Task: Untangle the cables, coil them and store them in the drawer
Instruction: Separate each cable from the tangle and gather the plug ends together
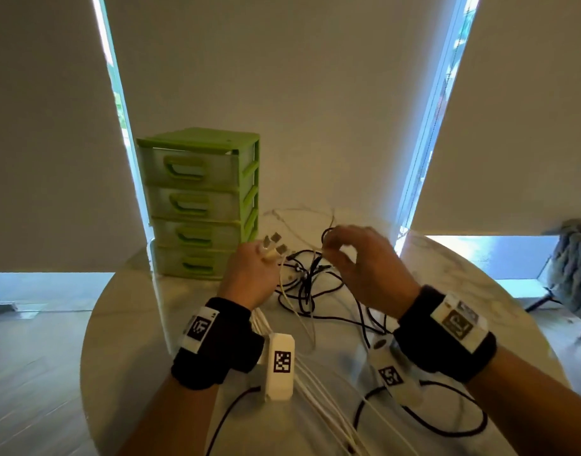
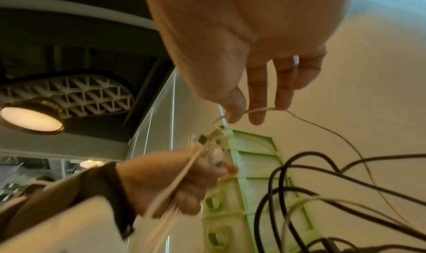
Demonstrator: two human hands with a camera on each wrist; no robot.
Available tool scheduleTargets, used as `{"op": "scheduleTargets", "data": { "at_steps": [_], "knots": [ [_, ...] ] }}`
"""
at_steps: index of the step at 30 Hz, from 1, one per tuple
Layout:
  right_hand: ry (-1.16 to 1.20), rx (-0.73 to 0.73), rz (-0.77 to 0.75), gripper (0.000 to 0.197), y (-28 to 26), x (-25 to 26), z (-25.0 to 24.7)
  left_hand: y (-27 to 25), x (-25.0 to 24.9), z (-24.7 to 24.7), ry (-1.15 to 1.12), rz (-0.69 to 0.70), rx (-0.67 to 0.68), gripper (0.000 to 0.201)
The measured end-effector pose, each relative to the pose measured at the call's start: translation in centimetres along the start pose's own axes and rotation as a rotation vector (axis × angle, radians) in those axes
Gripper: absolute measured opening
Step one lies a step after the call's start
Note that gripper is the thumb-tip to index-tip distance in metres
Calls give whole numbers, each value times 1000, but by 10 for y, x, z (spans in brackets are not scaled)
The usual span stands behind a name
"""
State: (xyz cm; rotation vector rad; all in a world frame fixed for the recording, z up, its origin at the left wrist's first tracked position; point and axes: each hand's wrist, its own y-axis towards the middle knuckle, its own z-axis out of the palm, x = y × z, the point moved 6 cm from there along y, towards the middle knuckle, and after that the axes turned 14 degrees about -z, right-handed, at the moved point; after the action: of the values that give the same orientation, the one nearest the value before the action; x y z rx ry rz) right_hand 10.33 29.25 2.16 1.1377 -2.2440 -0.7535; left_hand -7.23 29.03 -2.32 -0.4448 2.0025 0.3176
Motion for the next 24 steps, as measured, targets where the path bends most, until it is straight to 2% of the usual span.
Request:
{"op": "scheduleTargets", "data": {
  "at_steps": [3,5,6,8,10,11,14,16,19,22,24],
  "knots": [
    [-6,120,4,8,-8,3,17,-1,4,-5,-518,-137,-8,20],
    [43,112,28,9,-8,1,17,1,9,-2,-622,-197,20,23],
    [79,95,46,11,-7,-1,15,3,10,-2,-600,-176,7,22],
    [181,61,72,13,-4,0,9,1,2,-2,-376,-30,-27,16],
    [259,83,26,16,1,9,7,-6,-9,6,-184,125,27,13],
    [286,127,-2,19,4,13,10,-10,-13,11,-184,168,80,14],
    [477,212,-1,13,9,17,16,-12,-14,12,-280,128,159,16],
    [772,138,57,6,13,17,11,-7,-11,11,-308,95,166,13],
    [1238,5,258,15,13,8,4,-8,-10,13,-214,125,189,6],
    [1520,-85,264,14,15,3,-13,-10,-10,14,-162,129,195,11],
    [1588,-169,249,10,14,-3,-29,-4,-5,9,-285,31,191,13]
  ]
}}
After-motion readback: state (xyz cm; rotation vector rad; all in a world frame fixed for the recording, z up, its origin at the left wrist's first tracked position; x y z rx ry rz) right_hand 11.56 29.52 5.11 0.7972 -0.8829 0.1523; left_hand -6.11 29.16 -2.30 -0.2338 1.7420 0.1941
